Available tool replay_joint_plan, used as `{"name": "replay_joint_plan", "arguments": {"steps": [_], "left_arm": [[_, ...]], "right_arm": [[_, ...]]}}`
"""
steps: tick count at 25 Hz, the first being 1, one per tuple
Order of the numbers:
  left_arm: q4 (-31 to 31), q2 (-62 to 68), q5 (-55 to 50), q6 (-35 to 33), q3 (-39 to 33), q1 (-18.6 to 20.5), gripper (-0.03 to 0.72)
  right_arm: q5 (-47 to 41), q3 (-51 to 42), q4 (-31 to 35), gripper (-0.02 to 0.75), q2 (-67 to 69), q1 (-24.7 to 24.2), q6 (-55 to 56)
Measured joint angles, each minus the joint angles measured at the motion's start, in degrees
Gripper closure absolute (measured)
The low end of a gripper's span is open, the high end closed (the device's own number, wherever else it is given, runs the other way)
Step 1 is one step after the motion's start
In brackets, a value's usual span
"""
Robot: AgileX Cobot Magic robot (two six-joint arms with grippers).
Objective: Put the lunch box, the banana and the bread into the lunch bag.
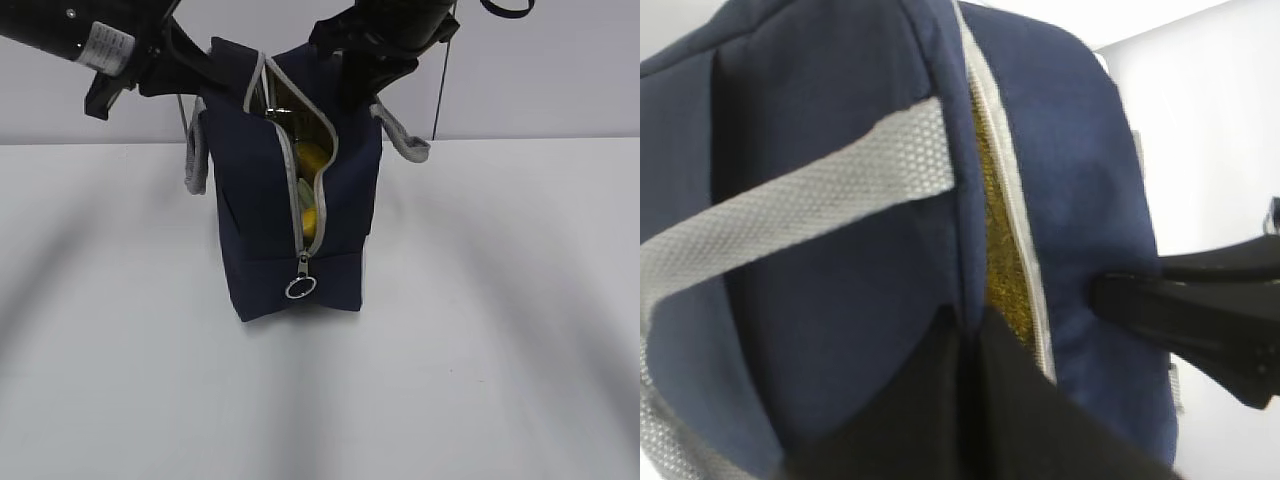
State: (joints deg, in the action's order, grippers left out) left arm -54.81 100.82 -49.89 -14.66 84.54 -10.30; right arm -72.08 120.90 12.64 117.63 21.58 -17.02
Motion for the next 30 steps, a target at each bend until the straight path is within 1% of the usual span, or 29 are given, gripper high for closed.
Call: {"name": "replay_joint_plan", "arguments": {"steps": [12, 21, 25, 27, 29, 30], "left_arm": [[-2.86, 3.98, 3.35, -1.41, 0.0, -0.5, 0.691], [-2.82, 4.43, 5.25, -1.9, 0.0, -0.5, 0.691], [-2.75, 4.42, 5.2, -2.02, 0.0, -0.5, 0.687], [-2.62, 4.42, 5.15, -2.04, 0.0, -0.5, 0.659], [-2.36, 4.42, 5.1, -2.09, 0.0, -0.5, 0.581], [-2.33, 4.42, 5.03, -2.09, 0.0, -0.5, 0.533]], "right_arm": [[-0.36, 0.0, -1.77, 0.743, 0.0, 0.0, 2.9], [-0.15, -2.82, -1.86, 0.743, 0.0, 0.0, 3.02], [-0.15, -2.82, -3.11, 0.738, 0.0, 0.0, 3.02], [-0.15, -2.82, -4.0, 0.705, 0.0, 0.0, 3.02], [-0.15, -2.82, -4.53, 0.628, 0.0, 0.0, 3.02], [-0.05, -2.82, -4.66, 0.571, 0.0, 0.0, 3.02]]}}
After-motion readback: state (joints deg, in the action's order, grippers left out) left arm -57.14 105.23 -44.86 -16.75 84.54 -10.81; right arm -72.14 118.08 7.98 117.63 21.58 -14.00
